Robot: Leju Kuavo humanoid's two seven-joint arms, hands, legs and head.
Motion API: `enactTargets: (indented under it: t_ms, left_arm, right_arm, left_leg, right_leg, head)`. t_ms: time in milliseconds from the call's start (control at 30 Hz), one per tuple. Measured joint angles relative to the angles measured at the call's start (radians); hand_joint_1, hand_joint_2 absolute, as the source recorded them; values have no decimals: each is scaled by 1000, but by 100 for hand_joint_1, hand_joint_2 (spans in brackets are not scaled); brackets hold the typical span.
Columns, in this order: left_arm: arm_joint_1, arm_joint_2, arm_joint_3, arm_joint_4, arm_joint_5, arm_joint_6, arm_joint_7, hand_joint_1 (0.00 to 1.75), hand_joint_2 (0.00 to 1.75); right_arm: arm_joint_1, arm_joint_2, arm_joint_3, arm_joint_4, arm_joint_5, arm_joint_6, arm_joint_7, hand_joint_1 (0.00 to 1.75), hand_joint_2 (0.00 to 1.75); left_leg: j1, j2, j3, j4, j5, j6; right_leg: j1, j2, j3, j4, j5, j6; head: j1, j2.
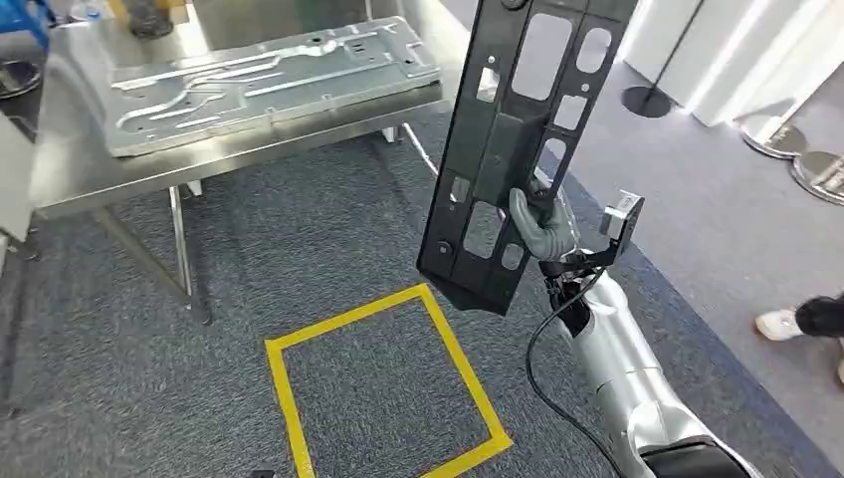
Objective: Take the parts from the cabinet and place them on the table.
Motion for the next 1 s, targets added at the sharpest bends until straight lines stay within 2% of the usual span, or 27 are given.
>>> enactTargets:
  t_ms: [33, 67, 100, 167, 200, 233, 267, 300, 333, 367, 400, 433, 467, 533, 567, 633, 700, 733, 767, 833, 867, 900, 933, 967, 1000]
  left_arm:
    - [-1, -1, 0, 0, 0, 0, 0, 0, 175]
    - [-3, -2, 0, 0, -2, -1, 0, 0, 175]
    - [-3, -2, -1, 0, -5, -3, 1, 0, 175]
    - [2, -3, -2, 0, -5, -4, 2, 0, 175]
    - [3, -3, -1, 0, -5, -4, 1, 0, 175]
    - [4, -3, -1, 0, -5, -4, 0, 0, 175]
    - [3, -3, -2, 0, -5, -4, 0, 0, 175]
    - [0, -3, -2, 0, -5, -4, 0, 0, 175]
    - [-1, -3, -2, 0, -5, -4, 0, 0, 175]
    - [-1, -3, -2, 0, -5, -4, 0, 0, 175]
    - [1, -3, -2, 0, -5, -4, 0, 0, 175]
    - [2, -3, -2, 0, -6, -3, 0, 0, 175]
    - [2, -3, -3, 0, -6, -2, -1, 0, 175]
    - [0, -3, -4, 0, -9, 3, -5, 0, 175]
    - [-1, -3, -4, 0, -9, 3, -6, 0, 175]
    - [0, -3, -4, 0, -9, 5, -8, 0, 175]
    - [0, -3, -4, 0, -9, 6, -9, 0, 175]
    - [0, -3, -5, 0, -9, 7, -9, 0, 175]
    - [-2, -3, -5, 0, -9, 8, -11, 0, 175]
    - [-4, -3, -5, 0, -9, 8, -11, 0, 175]
    - [-4, -3, -5, 0, -9, 7, -11, 0, 175]
    - [-2, -3, -5, 0, -8, 7, -11, 0, 175]
    - [-1, -3, -5, 0, -8, 7, -11, 0, 175]
    - [0, -3, -5, 0, -8, 7, -11, 0, 175]
    - [-1, -3, -5, 0, -7, 7, -11, 0, 175]
  right_arm:
    - [-2, 0, 0, 0, 0, 0, 0, 175, 175]
    - [-1, -2, 0, 0, 0, 0, 0, 175, 175]
    - [-1, -4, -2, 0, 0, -1, 1, 175, 175]
    - [2, -3, -2, -2, -1, -2, 2, 175, 175]
    - [2, -2, -2, -7, -2, -3, 0, 175, 175]
    - [1, -2, -2, -11, 0, -7, -3, 175, 175]
    - [1, -2, -3, -13, 0, -12, -5, 175, 175]
    - [2, -2, -5, -14, 0, -13, -7, 175, 175]
    - [3, -2, -8, -14, 1, -13, -7, 175, 175]
    - [6, -2, -9, -14, 2, -11, -6, 175, 175]
    - [9, -2, -10, -14, 2, -8, -6, 175, 175]
    - [11, -2, -10, -14, 2, -4, -6, 175, 175]
    - [12, -2, -10, -14, 3, -1, -5, 175, 175]
    - [9, -2, -10, -14, 3, 2, -5, 175, 175]
    - [7, -2, -12, -14, 3, 2, -6, 175, 175]
    - [5, -2, -15, -14, 4, 4, -5, 175, 175]
    - [5, -1, -15, -14, 5, 6, -5, 175, 175]
    - [5, -1, -15, -16, 5, 6, -5, 175, 175]
    - [3, -1, -15, -17, 5, 6, -5, 175, 175]
    - [1, -2, -16, -16, 5, 6, -5, 175, 175]
    - [5, -2, -16, -16, 5, 6, -4, 175, 175]
    - [9, -2, -16, -15, 5, 6, -4, 175, 175]
    - [11, -2, -17, -13, 5, 6, -3, 175, 175]
    - [11, -2, -16, -13, 6, 6, -2, 175, 175]
    - [9, -1, -16, -13, 6, 7, -2, 175, 175]
  left_leg:
    - [1, -12, -2, 3, -2, -3]
    - [-3, -22, -9, 9, -3, -8]
    - [1, -31, -15, 8, -1, -13]
    - [7, -54, -17, 1, 4, -28]
    - [1, -63, -17, -1, 5, -35]
    - [-1, -16, -21, 14, -7, -35]
    - [-3, 38, -40, 60, -42, -39]
    - [0, 67, -72, 134, -83, -44]
    - [4, 81, -113, 223, -124, -47]
    - [8, 85, -148, 299, -151, -51]
    - [11, 87, -161, 328, -153, -54]
    - [14, 87, -147, 303, -131, -56]
    - [16, 89, -109, 232, -92, -57]
    - [17, 97, -9, 49, -16, -54]
    - [12, 107, 16, 7, -33, -49]
    - [8, 102, 11, 6, -29, -36]
    - [4, 98, 13, 0, -27, -24]
    - [11, 97, 23, -12, -21, -15]
    - [9, 96, 26, -15, -21, -11]
    - [5, 94, 27, -15, -24, -3]
    - [3, 92, 28, -14, -26, -1]
    - [2, 89, 28, -13, -28, 0]
    - [2, 85, 31, -12, -30, -1]
    - [2, 82, 34, -10, -34, -2]
    - [2, 79, 39, -7, -40, -4]
  right_leg:
    - [-2, 40, 34, -80, 27, -4]
    - [-6, 73, 41, -99, 14, -5]
    - [-3, 56, 40, -98, 17, -6]
    - [3, 39, 40, -98, 16, -15]
    - [-6, 26, 45, -110, 22, -24]
    - [-6, 16, 53, -120, 26, -30]
    - [-6, 9, 57, -124, 27, -37]
    - [-3, 0, 59, -123, 26, -38]
    - [0, -9, 59, -123, 24, -40]
    - [1, -17, 59, -122, 23, -41]
    - [1, -23, 59, -122, 22, -40]
    - [1, -27, 60, -121, 21, -39]
    - [1, -31, 61, -119, 19, -36]
    - [0, -36, 66, -115, 12, -29]
    - [6, -38, 64, -112, 8, -23]
    - [6, -39, 63, -113, 9, -14]
    - [3, -42, 66, -117, 8, 0]
    - [-2, -40, 65, -111, -1, 5]
    - [-2, -32, 51, -76, -23, 7]
    - [-1, -24, -35, 90, -97, 11]
    - [-1, -23, -80, 169, -121, 12]
    - [-1, -22, -112, 214, -122, 12]
    - [-1, -22, -117, 205, -99, 11]
    - [-1, -22, -98, 151, -57, 9]
    - [-1, -22, -61, 64, -4, 6]
  head:
    - [0, 0]
    - [0, 0]
    - [0, 0]
    - [0, 0]
    - [0, 0]
    - [0, 0]
    - [-1, 0]
    - [0, 0]
    - [0, 0]
    - [0, 0]
    - [0, 0]
    - [0, 0]
    - [0, 0]
    - [0, 0]
    - [0, 0]
    - [0, 0]
    - [0, 0]
    - [0, 0]
    - [0, 0]
    - [0, 0]
    - [0, 0]
    - [0, 0]
    - [0, 0]
    - [0, 0]
    - [0, 0]
